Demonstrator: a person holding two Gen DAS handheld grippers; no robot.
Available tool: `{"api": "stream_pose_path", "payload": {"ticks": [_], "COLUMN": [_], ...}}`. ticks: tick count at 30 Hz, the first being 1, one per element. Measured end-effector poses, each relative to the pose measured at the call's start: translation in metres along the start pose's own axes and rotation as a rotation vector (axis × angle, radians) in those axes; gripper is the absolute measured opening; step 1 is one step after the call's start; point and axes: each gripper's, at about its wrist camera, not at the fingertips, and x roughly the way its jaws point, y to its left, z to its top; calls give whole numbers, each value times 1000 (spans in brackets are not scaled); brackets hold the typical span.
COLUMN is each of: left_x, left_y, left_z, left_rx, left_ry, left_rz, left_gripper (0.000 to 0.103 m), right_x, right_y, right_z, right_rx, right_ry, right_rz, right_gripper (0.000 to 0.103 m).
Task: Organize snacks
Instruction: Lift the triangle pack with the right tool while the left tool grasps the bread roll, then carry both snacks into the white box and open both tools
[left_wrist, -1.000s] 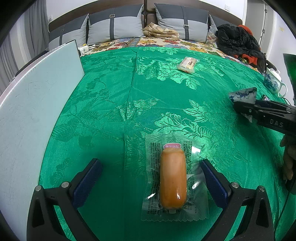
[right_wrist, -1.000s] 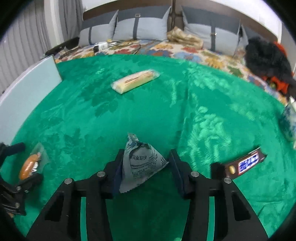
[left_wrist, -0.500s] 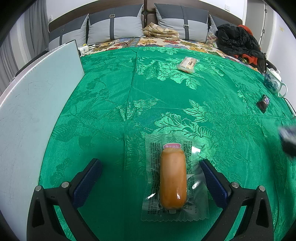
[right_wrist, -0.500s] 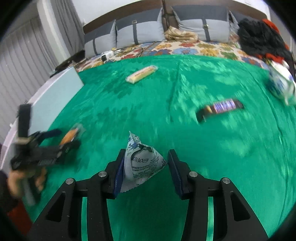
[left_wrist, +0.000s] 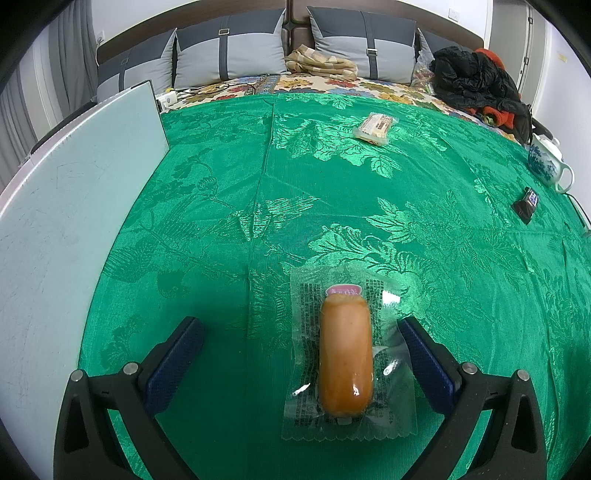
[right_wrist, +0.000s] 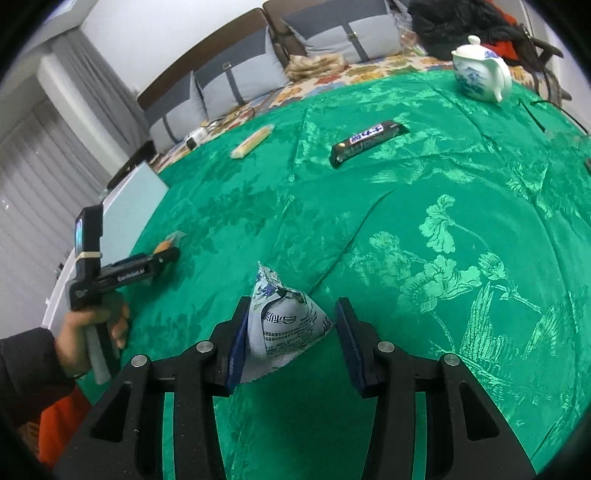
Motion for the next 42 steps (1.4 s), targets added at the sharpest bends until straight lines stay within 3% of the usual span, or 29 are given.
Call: {"api": "stream_pose_path", "payload": {"ticks": [2, 4, 6, 8, 10, 12, 16, 22, 27, 32, 37, 42], "left_x": [-2, -8, -16, -19, -27, -31, -47, -95, -141, -190, -232, -258], "left_y": [1, -2, -11, -17, -14, 0, 10, 29, 48, 81, 136, 212], "left_z": [1, -1, -2, 0, 1, -1, -20, -45, -47, -42, -35, -33], "left_rx": [0, 8, 51, 71, 36, -70, -126, -229, -314, -383, -421, -440], "left_ry": [53, 59, 57, 68, 45, 77, 66, -5, -69, -149, -216, -236], "left_rz": [-7, -13, -34, -36, -60, -141, -175, -261, -347, -407, -388, -240], "left_gripper": [101, 82, 49, 42, 27, 27, 27, 27, 27, 27, 28, 29], "right_x": [-7, -11, -14, -14, -15, -23, -35, -37, -37, -42, -38, -30], "right_y": [2, 5, 6, 6, 7, 10, 14, 19, 32, 72, 149, 260], "right_z": [-2, -4, -8, -11, -13, -16, -26, -33, -37, -34, -10, 24], "right_rx": [-8, -22, -19, -5, 2, 6, 14, 13, -4, -60, -156, -303], "right_ry": [-21, -35, -39, -35, -35, -53, -69, -61, -48, -44, -39, -44], "right_rz": [10, 7, 7, 7, 3, 6, 20, 28, 35, 79, 190, 344], "right_gripper": [47, 47, 47, 47, 47, 47, 47, 47, 47, 47, 47, 48]}}
